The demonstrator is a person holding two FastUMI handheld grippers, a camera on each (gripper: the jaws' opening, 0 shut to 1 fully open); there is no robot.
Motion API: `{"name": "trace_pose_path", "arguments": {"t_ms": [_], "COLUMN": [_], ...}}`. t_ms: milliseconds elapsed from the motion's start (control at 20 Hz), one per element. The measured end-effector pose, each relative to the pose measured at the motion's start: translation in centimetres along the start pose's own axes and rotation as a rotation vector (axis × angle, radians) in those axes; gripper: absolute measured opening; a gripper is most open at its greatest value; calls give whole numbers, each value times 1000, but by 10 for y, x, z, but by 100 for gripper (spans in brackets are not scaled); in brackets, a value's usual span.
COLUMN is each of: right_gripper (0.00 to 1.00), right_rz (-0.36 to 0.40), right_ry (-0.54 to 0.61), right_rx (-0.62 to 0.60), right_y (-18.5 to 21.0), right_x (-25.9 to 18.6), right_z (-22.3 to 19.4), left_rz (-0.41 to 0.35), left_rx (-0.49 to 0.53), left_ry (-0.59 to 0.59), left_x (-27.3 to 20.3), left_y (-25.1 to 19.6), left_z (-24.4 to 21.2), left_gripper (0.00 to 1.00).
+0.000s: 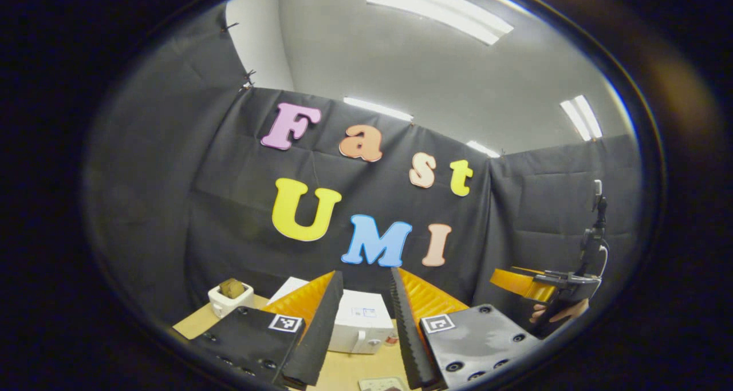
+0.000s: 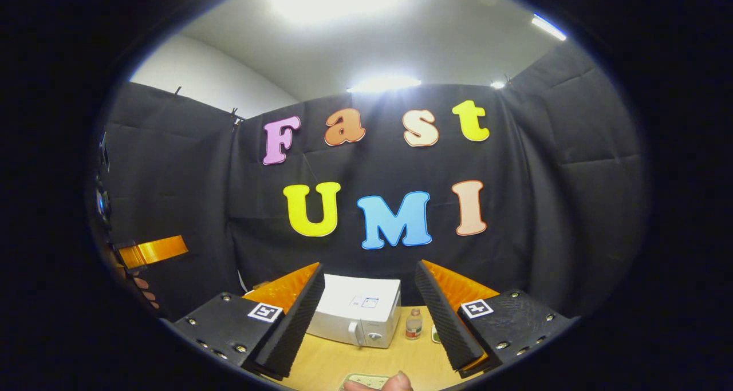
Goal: Open the microwave oven with the left hand, put the food in, and close the microwave oven.
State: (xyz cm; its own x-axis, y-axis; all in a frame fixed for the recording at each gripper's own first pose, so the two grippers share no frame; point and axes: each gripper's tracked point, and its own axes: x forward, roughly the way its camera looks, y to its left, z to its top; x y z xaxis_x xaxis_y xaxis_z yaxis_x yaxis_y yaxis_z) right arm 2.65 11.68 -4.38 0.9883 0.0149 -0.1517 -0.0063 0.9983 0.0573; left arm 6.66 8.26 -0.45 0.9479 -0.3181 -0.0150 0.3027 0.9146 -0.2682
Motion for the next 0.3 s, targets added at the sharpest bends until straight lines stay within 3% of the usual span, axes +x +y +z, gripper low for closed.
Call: {"name": "trace_pose_path", "arguments": {"t_ms": [150, 200, 300], "right_gripper": [97, 97, 97], "right_rz": [-8, 0, 6], "right_ry": [16, 19, 11], "right_rx": [-35, -34, -40], "right_y": [10, 15, 20], "right_x": [2, 3, 2], "right_z": [-7, -7, -5], "left_rz": [-4, -1, 7], "left_rx": [13, 38, 115], "left_ry": [36, 46, 43], "left_x": [9, 10, 12], "left_y": [12, 17, 17], "left_z": [-13, -19, -17], "left_gripper": [61, 55, 55]}}
